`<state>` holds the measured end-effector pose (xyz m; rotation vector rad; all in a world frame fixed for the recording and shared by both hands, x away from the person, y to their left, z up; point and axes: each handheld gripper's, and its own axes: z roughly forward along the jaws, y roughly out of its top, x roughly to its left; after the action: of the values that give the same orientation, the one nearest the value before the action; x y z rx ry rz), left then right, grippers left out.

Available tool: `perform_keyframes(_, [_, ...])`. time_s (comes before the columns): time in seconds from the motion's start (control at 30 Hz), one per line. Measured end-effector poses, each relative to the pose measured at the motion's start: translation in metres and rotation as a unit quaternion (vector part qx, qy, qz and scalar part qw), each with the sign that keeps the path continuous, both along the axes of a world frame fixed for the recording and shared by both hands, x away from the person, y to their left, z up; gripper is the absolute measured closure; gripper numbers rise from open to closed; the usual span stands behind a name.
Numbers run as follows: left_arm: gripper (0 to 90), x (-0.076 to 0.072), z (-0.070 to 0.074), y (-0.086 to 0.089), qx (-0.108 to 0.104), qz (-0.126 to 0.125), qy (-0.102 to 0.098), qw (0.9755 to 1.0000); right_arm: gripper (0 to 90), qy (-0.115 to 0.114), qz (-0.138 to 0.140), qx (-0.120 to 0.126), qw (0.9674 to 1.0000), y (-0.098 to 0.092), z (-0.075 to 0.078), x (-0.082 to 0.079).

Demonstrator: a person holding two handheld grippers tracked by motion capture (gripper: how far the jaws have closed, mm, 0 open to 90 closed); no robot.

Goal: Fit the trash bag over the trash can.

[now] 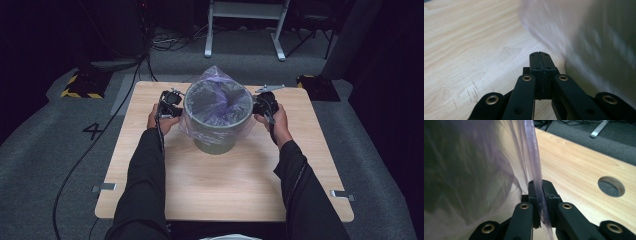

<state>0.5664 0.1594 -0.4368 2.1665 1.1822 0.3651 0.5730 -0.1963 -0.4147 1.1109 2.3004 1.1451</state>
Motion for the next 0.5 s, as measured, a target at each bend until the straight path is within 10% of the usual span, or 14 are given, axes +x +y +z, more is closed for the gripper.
perform_keyframes(0.23, [80.2, -0.022, 0.004, 0.017, -0.038, -0.006, -0.053, 0.9979, 86.9, -0.005, 0.006, 0.011, 0.9999, -0.009, -0.004, -0.006])
perform_keyframes(0.5, [32.3, -0.068, 0.017, 0.044, -0.101, -0.031, -0.112, 0.9881, 86.9, -0.015, 0.007, 0.029, 0.9994, -0.022, -0.006, -0.015])
